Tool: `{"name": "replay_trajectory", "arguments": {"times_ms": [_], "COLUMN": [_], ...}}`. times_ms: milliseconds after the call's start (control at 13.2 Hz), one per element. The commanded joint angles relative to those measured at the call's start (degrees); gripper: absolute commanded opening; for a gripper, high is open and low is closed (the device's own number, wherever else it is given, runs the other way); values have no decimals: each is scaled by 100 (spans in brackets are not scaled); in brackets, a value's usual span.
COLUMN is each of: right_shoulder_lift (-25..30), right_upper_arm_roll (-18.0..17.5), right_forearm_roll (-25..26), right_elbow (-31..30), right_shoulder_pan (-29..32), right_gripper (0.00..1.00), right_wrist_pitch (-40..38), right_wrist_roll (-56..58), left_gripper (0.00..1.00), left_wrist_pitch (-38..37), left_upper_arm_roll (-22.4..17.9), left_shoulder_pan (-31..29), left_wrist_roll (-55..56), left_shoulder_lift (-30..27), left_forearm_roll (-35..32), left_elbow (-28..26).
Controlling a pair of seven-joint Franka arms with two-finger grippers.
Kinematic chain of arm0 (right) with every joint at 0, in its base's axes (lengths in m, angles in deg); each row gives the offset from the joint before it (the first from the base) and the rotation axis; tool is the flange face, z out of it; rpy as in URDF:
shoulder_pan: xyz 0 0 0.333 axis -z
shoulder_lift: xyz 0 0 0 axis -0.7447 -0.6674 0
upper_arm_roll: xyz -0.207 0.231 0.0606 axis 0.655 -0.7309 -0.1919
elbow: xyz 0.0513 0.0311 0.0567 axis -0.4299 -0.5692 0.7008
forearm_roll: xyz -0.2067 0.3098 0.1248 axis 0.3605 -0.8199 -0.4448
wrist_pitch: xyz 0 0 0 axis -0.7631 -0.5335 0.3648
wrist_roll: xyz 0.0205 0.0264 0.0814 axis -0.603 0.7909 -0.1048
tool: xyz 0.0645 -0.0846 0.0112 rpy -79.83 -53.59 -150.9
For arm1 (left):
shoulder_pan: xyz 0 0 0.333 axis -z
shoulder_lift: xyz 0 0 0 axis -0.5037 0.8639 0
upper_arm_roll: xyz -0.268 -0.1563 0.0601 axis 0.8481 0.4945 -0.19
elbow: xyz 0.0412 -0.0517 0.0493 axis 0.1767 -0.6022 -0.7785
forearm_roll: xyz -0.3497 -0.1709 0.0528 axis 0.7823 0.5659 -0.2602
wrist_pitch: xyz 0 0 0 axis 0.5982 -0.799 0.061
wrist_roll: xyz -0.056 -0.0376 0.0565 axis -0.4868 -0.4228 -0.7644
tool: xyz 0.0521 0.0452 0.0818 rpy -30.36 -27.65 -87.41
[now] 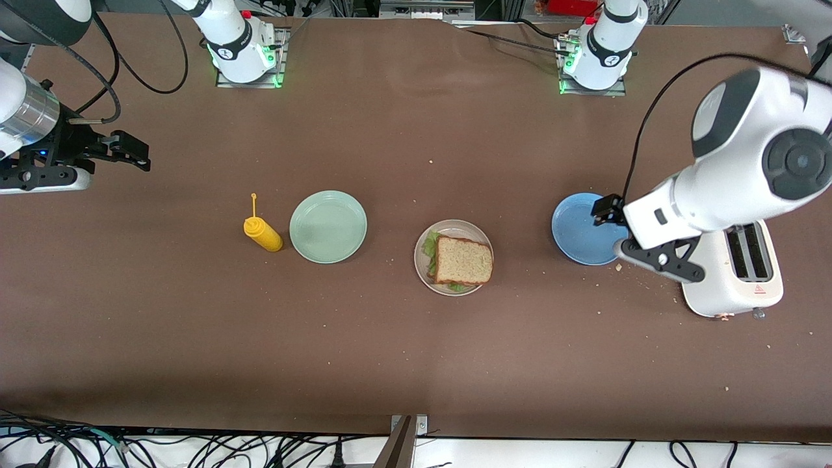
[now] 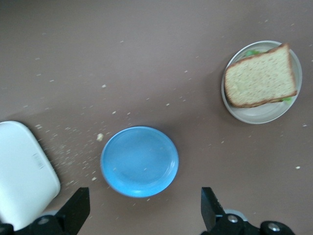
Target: Make sandwich in beige plate with both arms
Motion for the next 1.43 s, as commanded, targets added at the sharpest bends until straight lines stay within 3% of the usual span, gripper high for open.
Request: {"name": "replay_trajectory", "arguments": {"times_ms": [0, 151, 377, 528, 679, 1057, 1359], "right_shoulder_lift": [25, 25, 25, 25, 25, 25, 17], "right_upper_arm_roll": [4, 4, 4, 4, 4, 4, 4], "right_forearm_roll": [7, 7, 16, 16, 7, 16, 16], "right_elbow": [-11, -11, -2, -2, -11, -11, -2], "right_shoulder_pan": [3, 3, 3, 3, 3, 3, 3], "right_gripper": [100, 100, 100, 100, 100, 100, 100], "right_wrist_pitch": [26, 26, 26, 35, 35, 44, 44], "right_wrist_roll": [-30, -30, -30, -30, -30, -30, -30], "left_gripper": [100, 100, 100, 100, 100, 100, 100], "left_wrist_pitch": [-190, -164, -33, 667, 1284, 944, 829], "left_upper_arm_roll": [-53, -271, -1676, -1977, -1987, -1654, -1670], "left_shoulder_pan": [-16, -60, 1001, 968, 960, 520, 529], "left_wrist_roll": [99, 21, 64, 29, 56, 99, 99], "left_shoulder_lift": [-339, -471, -946, -1427, -2008, -2133, -2168], "left_forearm_roll": [-255, -115, 208, 904, 897, 897, 906], "left_elbow": [-114, -114, -271, -936, -1833, -1836, -1836]}}
